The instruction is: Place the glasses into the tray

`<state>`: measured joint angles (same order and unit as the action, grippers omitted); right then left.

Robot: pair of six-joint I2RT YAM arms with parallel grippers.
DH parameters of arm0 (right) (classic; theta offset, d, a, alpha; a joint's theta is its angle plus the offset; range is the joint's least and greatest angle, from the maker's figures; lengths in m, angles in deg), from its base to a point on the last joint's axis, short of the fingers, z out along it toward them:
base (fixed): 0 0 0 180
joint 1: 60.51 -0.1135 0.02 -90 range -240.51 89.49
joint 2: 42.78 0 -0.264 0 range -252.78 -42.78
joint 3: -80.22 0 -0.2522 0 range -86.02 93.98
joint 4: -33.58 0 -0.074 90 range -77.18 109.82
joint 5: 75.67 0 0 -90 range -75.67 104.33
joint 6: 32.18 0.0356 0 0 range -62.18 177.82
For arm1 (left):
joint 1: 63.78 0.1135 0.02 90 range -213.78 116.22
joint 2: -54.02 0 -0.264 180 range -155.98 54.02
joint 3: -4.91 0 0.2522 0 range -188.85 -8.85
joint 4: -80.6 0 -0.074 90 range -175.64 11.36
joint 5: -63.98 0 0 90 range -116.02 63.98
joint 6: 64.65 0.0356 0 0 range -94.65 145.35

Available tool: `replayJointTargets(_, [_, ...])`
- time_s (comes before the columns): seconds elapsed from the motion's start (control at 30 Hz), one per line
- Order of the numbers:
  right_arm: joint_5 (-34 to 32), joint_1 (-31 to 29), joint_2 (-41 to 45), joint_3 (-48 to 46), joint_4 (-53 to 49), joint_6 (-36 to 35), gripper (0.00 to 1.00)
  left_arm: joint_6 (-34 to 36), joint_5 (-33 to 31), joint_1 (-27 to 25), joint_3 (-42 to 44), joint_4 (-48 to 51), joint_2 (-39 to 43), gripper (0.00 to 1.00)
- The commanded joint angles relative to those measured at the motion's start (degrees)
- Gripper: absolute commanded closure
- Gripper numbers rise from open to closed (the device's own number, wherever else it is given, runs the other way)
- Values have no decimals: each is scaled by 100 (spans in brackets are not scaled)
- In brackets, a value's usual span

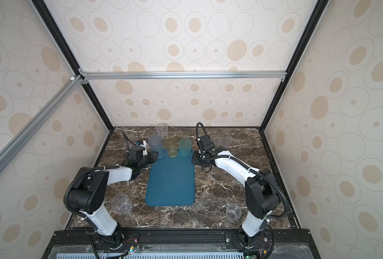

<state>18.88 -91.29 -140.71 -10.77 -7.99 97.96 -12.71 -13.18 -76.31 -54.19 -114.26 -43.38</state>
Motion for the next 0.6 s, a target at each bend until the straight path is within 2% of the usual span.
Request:
replayJointTargets(0.0, [-427,4,-361,311,-2,-14,58,-145,96,41,49,75,370,65])
replayJointTargets(0.33, [-831,136,-1416,1118,460,-94,59,118,-37,43,438,617,1350,63])
replayJointTargets(0.57, [-818,274,-1830,1347,845,-259,61,343,-129,41,513,846,1573,63])
